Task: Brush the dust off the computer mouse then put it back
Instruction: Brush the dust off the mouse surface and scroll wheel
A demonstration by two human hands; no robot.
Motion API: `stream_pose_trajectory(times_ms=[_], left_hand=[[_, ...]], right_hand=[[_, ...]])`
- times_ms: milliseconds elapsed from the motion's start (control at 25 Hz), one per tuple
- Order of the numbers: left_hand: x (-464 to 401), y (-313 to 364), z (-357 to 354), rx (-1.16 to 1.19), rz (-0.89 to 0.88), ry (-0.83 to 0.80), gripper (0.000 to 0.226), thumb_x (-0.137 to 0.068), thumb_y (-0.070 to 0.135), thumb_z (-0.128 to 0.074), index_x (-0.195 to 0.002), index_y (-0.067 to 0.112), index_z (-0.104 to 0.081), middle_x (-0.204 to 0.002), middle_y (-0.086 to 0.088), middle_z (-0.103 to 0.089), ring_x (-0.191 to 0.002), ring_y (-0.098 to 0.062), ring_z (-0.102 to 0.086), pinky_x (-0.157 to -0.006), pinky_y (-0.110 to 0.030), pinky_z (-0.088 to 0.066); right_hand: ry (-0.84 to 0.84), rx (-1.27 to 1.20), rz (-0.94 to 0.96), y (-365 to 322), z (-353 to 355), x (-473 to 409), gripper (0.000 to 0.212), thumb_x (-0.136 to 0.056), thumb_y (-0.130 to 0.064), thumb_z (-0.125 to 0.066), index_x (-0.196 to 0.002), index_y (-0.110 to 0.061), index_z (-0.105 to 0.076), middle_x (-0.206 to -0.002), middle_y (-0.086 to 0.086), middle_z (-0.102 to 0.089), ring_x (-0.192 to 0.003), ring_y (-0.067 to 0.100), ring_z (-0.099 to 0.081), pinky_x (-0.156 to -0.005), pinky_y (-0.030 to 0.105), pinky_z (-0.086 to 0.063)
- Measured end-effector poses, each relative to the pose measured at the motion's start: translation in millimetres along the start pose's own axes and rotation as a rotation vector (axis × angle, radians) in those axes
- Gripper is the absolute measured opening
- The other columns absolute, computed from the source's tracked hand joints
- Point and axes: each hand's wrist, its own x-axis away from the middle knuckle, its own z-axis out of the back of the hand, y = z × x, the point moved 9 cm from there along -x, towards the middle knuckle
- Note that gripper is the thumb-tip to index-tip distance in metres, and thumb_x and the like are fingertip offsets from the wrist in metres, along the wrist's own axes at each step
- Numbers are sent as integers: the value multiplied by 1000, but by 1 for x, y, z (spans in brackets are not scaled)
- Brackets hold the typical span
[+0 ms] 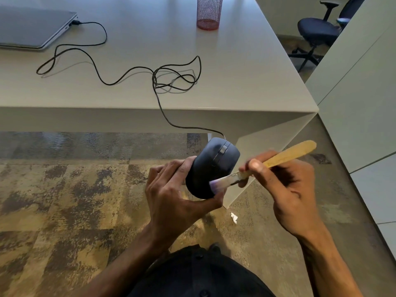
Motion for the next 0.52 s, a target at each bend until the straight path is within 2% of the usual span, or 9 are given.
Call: stream_pose_trajectory(times_ms=[80, 200, 360, 440, 520], left_hand=[[0, 0, 1, 8, 1, 9, 68, -69, 61, -68, -102, 2, -67, -92, -4, -69, -84, -8, -54, -78, -21, -36], [0, 1, 1, 20, 10, 5, 69, -71, 63, -66, -103, 2, -66, -94, -5, -69, -85, -9, -55, -78, -24, -39], [1, 0, 2, 30, 24, -6, 69, -70, 63, -65, -104, 3, -66, -93, -5, -68, -83, -12, -58, -79, -23, -39], [0, -1, 1, 27, 42, -13, 70, -70, 63, -65, -104, 2, -66, -93, -4, -68, -82, -13, -59, -79, -24, -40], [0, -3, 1, 29, 66, -20, 69, -69, 62, -66, -104, 2, -66, -93, -4, -68, -82, -12, -58, -77, -26, -41]], right_hand=[[23, 89, -41, 9, 3, -1, 19, -98, -31, -56, -90, -24, -71, -84, -6, -71, -77, 17, -70, -70, 31, -56], [169, 228, -87, 20, 23, -4, 19, -100, -28, -52, -92, -24, -69, -85, -9, -72, -80, 9, -69, -74, 21, -53], [346, 357, -124, 21, 48, -6, 18, -100, -33, -52, -94, -25, -68, -84, -17, -69, -82, 3, -68, -74, 15, -52], [322, 296, -62, 11, 44, -5, 16, -101, -28, -52, -93, -28, -66, -83, -15, -69, -81, 6, -68, -74, 15, -51], [188, 204, 8, -1, 25, -2, 18, -99, -23, -53, -90, -27, -67, -83, -11, -69, -80, 7, -68, -74, 18, -52]])
